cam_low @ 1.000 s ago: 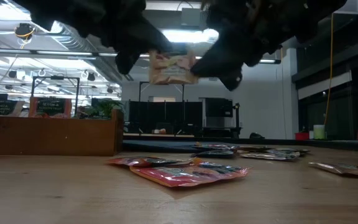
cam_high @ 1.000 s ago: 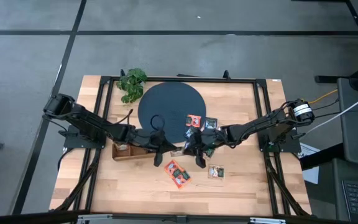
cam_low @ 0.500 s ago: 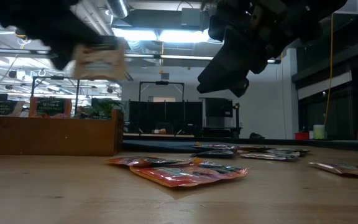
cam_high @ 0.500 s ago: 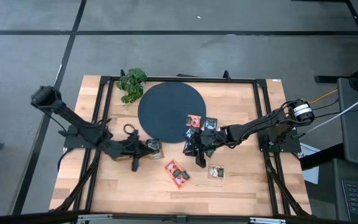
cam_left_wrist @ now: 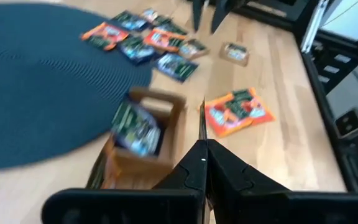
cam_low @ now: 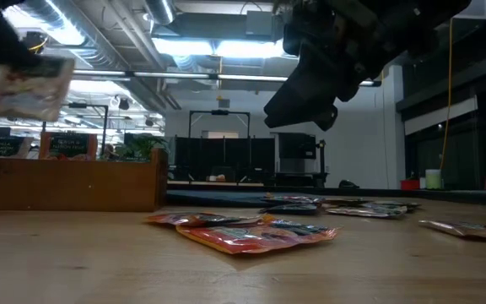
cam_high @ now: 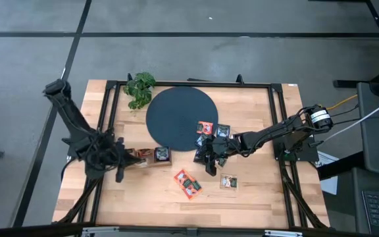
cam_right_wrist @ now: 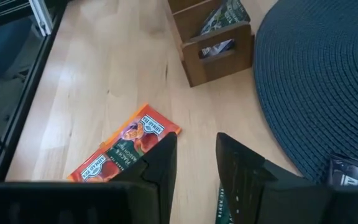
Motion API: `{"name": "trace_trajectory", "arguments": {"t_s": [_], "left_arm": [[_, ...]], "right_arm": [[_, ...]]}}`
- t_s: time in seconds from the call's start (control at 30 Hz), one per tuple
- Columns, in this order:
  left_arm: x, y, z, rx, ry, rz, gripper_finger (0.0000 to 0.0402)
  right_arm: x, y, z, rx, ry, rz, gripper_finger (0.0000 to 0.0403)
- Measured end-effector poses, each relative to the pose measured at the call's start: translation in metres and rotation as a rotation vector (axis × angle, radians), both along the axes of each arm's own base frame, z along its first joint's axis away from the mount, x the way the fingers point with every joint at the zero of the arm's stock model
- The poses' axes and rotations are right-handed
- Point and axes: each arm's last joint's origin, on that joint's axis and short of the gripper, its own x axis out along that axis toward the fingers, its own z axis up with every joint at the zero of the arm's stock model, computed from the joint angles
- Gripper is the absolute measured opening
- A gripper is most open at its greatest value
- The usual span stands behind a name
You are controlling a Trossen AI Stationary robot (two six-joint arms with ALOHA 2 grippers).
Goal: Pick & Place Tea
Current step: Put the brown tea bag into the left section of the wooden organizer
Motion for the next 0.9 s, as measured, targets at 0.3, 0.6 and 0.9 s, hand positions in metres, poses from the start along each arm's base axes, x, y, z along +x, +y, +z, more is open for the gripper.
{"name": "trace_trajectory", "arguments": {"t_s": [0.3,0.6,0.9], "left_arm": [[-0.026,0.007,-0.015,0.000,0.115,0.019,0.0003],[-0.047,0.019,-0.016,0.017,0.284,-0.046,0.0003],[-0.054,0.034,0.007,0.090,0.204,-0.041,0.0003]], "right_arm": [[0.001,-0.001,0.001,-0.001,-0.009,-0.040,0.0114],[0.002,-0.001,0.003,0.004,-0.033,-0.042,0.0114],[0.003,-0.002,0.004,0.010,-0.055,-0.127,0.0114]]}}
